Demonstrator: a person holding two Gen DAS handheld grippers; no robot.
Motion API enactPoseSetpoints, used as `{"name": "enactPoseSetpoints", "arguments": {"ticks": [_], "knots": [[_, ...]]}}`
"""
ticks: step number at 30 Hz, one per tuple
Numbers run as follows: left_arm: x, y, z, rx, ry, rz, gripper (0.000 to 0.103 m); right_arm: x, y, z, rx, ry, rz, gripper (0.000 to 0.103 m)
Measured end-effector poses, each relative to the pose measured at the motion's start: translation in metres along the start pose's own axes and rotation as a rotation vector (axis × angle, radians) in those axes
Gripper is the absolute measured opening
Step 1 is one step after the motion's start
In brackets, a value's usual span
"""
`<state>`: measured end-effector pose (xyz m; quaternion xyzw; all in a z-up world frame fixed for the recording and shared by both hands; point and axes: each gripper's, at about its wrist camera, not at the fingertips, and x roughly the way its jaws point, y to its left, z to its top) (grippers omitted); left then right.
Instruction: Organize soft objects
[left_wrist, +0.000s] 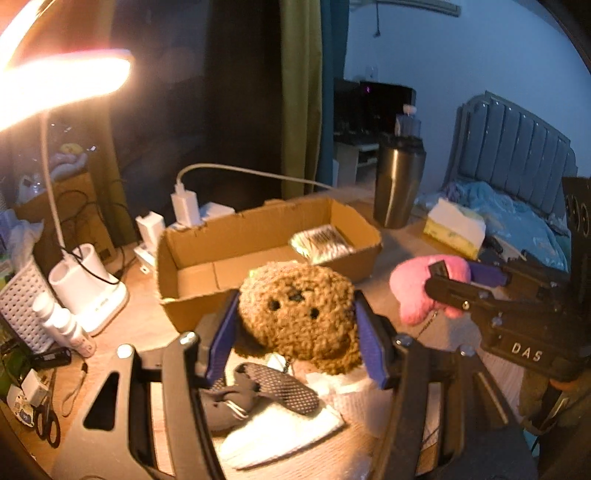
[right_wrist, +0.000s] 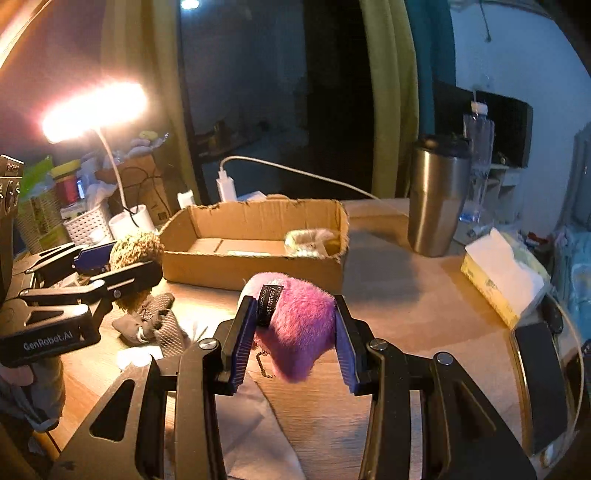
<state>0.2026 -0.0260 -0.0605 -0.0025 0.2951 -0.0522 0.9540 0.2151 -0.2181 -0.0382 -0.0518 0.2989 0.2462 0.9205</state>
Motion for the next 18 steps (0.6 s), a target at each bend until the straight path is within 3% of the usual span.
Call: {"name": "enactPoseSetpoints", "arguments": {"ticks": [18], "knots": [[-0.052,0.038,0.009,-0.061,-0.160,0.040,0.060,-0.027,0.035,0.023,-0.069,-0.093,-0.022,0.042]]}}
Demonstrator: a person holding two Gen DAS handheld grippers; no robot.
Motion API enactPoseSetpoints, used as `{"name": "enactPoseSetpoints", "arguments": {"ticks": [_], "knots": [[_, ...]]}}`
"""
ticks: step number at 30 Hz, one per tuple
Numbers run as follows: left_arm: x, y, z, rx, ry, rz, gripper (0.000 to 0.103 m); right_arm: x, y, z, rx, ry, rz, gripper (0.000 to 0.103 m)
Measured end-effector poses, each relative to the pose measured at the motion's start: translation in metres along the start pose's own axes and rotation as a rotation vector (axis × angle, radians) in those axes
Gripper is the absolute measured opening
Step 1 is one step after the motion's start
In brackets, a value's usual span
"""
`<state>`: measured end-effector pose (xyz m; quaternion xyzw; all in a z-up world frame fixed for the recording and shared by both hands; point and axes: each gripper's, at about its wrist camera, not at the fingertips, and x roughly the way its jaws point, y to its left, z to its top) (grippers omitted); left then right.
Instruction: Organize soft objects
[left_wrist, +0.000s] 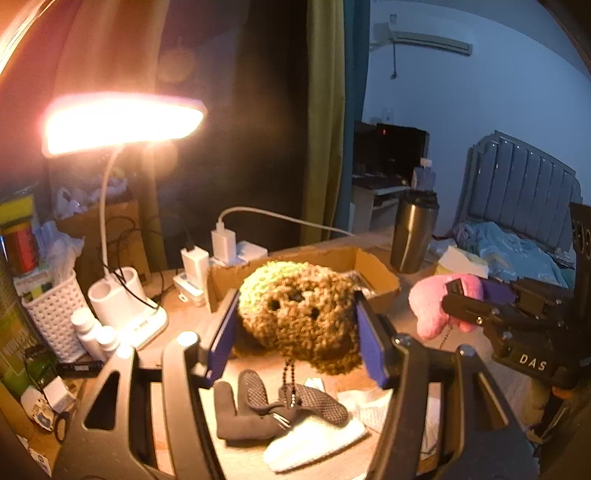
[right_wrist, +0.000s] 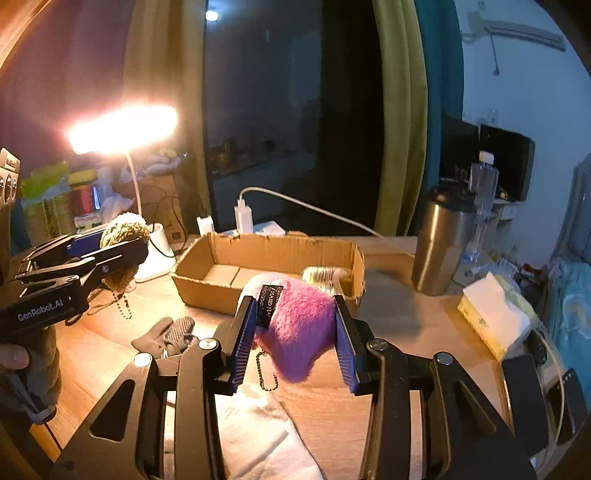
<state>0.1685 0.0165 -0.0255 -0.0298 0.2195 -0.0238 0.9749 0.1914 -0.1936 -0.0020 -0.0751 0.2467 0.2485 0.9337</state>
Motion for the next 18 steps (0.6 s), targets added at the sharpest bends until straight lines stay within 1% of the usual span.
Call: {"name": "enactPoseSetpoints", "arguments": {"ticks": [8,18], "knots": [[-0.017,0.008,0.018,0.001,-0.077,0.017,0.060,-0.011,0.009,0.019,-0.018,-0.065,-0.005,0.042],[-0.027,0.012,0.042,0.012,-0.155,0.025,0.060,-0.016,0.015,0.045,-0.045,-0.130,-0.007,0.043]]}}
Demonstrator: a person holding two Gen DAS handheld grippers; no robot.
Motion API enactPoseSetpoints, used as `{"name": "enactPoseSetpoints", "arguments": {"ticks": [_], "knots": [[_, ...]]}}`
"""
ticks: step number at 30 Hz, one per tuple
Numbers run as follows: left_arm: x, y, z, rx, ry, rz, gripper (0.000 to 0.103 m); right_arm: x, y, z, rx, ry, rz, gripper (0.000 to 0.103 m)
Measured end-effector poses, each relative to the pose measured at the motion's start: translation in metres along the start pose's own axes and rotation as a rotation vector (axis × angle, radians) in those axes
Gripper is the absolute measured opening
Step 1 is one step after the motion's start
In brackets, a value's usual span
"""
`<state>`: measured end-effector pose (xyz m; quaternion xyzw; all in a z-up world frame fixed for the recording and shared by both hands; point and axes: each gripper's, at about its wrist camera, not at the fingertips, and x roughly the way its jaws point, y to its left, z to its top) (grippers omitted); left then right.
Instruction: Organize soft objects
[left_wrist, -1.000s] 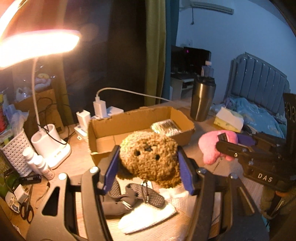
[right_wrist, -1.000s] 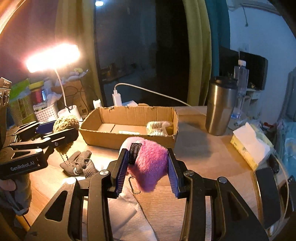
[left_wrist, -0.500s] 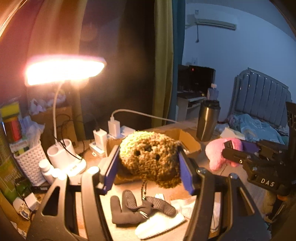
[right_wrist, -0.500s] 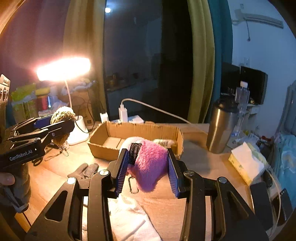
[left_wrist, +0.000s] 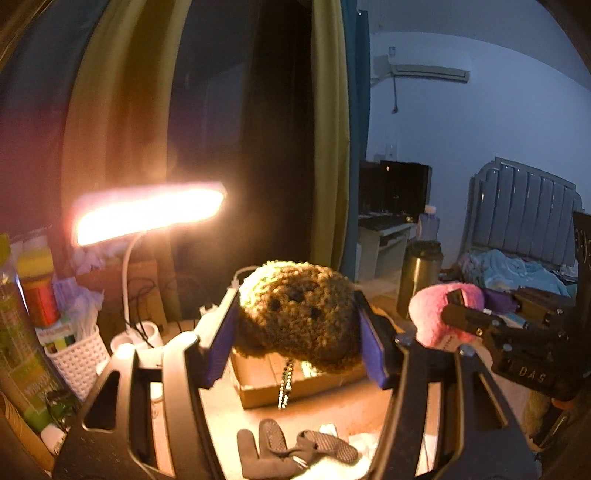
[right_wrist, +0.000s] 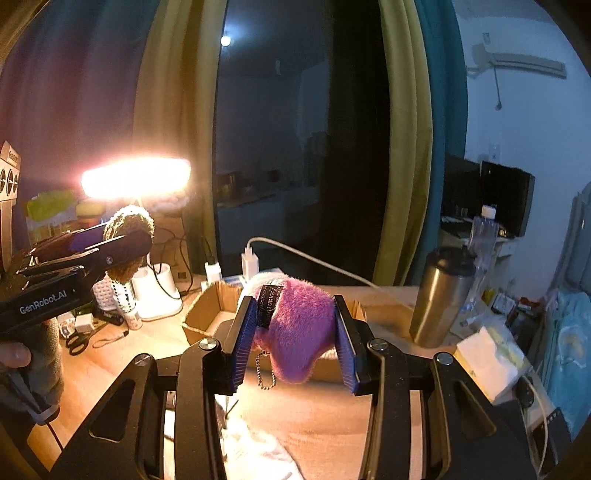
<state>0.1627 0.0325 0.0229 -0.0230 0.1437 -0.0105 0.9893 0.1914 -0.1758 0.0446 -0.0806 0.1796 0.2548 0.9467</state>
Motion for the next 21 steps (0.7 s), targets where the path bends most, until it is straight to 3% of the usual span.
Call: {"name": "enactPoseSetpoints", "arguments": {"ticks": [10,21], "knots": [[0.003,0.002,0.024,0.003,-0.064,0.015,0.060,0.007,-0.004,0.026,-0.022,-0.061,0.008,0.043],[0.026,0.005,0.026,-0.005,-0.054,0.033,0.060,0.035,-0.009,0.039,-0.033,-0.092,0.039,0.043]]}}
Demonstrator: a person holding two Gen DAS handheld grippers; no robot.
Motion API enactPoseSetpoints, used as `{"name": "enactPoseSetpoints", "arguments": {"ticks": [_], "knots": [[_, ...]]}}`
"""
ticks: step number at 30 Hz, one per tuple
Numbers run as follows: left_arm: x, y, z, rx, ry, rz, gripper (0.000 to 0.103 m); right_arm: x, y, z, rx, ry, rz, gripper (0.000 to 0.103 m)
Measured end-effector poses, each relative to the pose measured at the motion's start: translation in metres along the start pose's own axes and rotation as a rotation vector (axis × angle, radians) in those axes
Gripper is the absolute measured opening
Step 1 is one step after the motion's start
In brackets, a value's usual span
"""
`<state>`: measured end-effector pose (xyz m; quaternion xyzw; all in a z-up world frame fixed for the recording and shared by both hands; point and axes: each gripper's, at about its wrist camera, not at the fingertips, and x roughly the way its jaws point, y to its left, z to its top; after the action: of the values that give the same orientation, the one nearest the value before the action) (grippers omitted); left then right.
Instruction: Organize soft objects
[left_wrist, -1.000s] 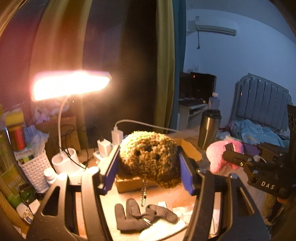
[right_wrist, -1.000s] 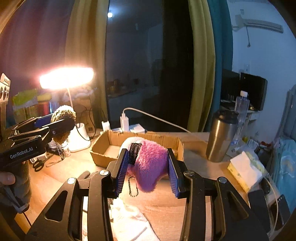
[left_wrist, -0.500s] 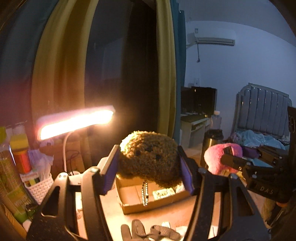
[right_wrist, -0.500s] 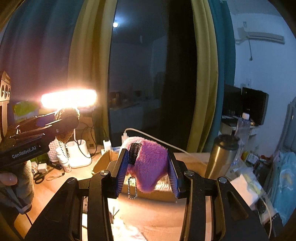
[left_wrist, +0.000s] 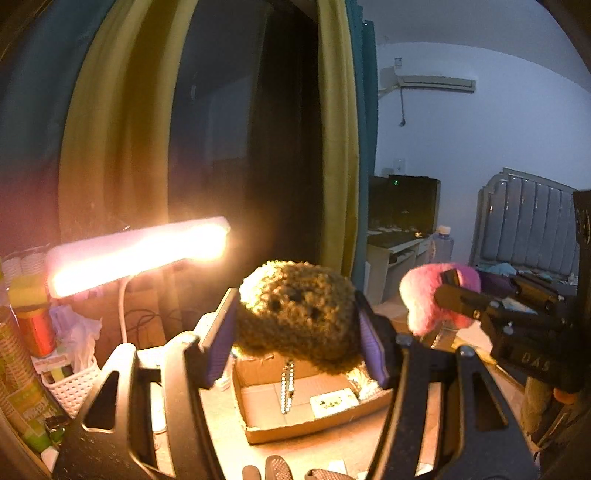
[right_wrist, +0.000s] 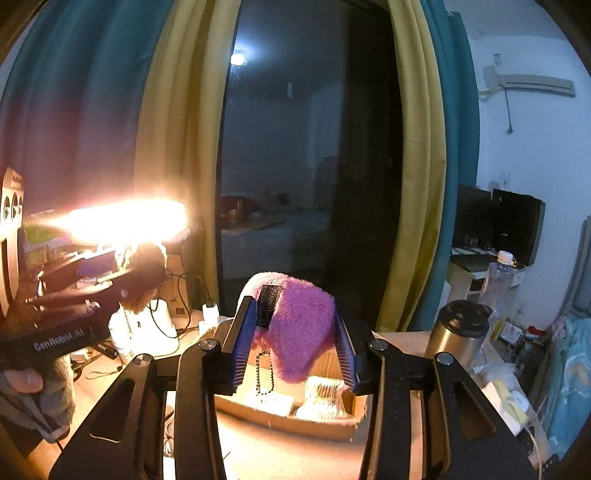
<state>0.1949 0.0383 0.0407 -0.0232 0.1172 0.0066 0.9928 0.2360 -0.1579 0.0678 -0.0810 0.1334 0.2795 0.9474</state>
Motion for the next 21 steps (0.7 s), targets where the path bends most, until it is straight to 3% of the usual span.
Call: {"name": "enactPoseSetpoints", "arguments": {"ticks": [11,21], "knots": [[0.042,0.010,-0.020,0.012,0.032,0.068,0.061,0.041,-0.013,-0.011,0.050,-0.015,0.098,0.043],[0.080,0.013,-0.048,0.003,0.105,0.061,0.062,0.078,-0.013,-0.023,0.076,0.030,0.128,0.043]]}}
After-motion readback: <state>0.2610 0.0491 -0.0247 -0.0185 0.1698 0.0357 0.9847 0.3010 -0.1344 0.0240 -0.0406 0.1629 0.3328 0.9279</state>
